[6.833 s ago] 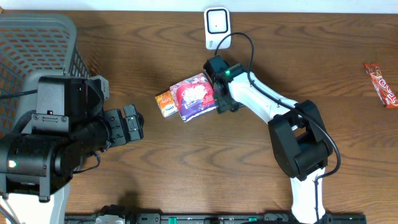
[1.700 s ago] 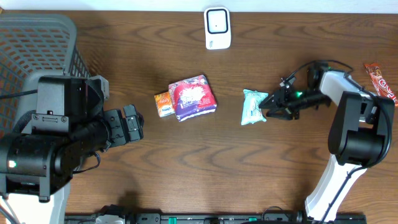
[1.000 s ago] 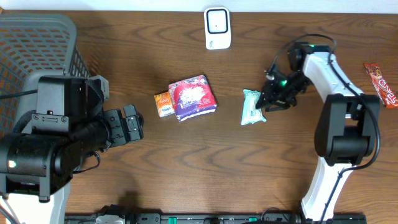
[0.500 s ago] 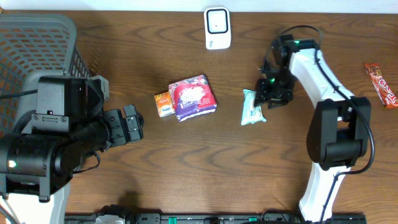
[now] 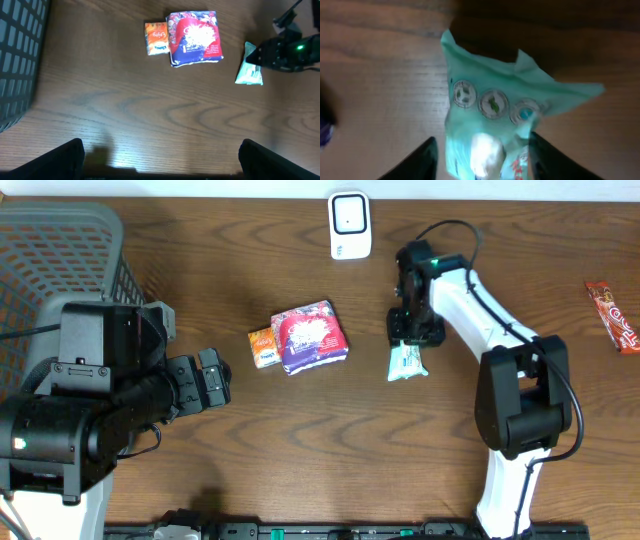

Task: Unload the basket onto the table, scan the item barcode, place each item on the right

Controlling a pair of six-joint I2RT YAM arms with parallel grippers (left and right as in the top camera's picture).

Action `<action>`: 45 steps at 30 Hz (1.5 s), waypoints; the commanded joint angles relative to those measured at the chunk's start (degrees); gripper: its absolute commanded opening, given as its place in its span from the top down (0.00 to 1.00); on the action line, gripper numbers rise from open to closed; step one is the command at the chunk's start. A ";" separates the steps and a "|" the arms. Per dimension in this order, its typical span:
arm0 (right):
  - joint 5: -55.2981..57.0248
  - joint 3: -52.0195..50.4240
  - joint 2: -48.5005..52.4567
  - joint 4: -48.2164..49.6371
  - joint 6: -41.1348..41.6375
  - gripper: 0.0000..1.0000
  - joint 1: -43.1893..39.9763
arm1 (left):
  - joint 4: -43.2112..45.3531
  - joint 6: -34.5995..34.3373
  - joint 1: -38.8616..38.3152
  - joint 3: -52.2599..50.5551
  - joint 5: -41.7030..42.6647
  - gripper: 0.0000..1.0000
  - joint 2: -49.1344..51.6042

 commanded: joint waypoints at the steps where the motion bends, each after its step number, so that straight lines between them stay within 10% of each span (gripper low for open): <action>1: 2.01 -4.35 -1.46 2.97 3.43 0.50 1.22 | -0.13 1.01 0.24 -0.02 0.66 0.02 0.11; 10: 0.70 -5.57 -1.57 4.02 3.39 0.93 1.22 | -0.13 1.01 0.24 -0.02 0.66 0.02 0.11; 19: -2.14 5.16 -1.57 6.23 3.37 0.93 1.22 | -0.13 1.01 0.24 -0.02 0.66 0.02 0.11; 22: -6.40 7.65 -1.57 13.46 3.39 0.82 1.25 | -0.13 1.01 0.24 -0.02 0.66 0.02 0.09; 25: -10.21 7.85 -1.57 23.06 5.49 0.99 1.25 | -0.13 1.01 0.24 -0.02 0.66 0.02 0.11; 45: 2.12 7.82 6.93 65.22 20.92 0.99 2.93 | -0.13 1.01 0.24 -0.02 0.66 0.02 0.11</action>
